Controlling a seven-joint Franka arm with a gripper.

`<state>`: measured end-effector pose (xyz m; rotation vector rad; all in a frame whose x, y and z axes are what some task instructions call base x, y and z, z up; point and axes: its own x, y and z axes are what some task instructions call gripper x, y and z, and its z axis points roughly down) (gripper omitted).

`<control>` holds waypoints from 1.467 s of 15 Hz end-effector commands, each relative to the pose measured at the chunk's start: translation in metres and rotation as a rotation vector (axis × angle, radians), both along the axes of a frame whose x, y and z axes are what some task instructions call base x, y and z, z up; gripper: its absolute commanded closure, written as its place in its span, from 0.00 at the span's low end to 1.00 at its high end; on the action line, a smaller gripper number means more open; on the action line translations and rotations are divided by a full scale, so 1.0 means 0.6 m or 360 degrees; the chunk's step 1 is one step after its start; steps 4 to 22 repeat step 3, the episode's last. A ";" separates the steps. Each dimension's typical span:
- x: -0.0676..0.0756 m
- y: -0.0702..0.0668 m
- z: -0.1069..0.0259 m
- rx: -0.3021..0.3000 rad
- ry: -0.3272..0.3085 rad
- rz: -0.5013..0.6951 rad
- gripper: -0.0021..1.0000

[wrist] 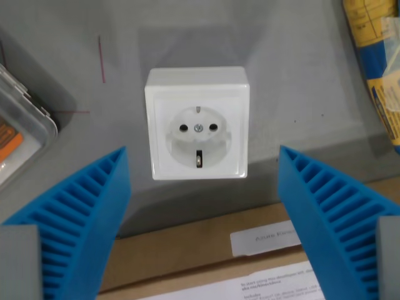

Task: Move above the white socket

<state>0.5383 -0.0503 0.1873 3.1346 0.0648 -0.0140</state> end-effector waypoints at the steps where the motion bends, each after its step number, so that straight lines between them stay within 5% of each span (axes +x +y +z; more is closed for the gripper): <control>1: 0.017 0.003 -0.002 0.0027 0.0058 -0.0041 0.00; 22: 0.017 0.003 -0.003 0.0027 0.0053 -0.0040 0.00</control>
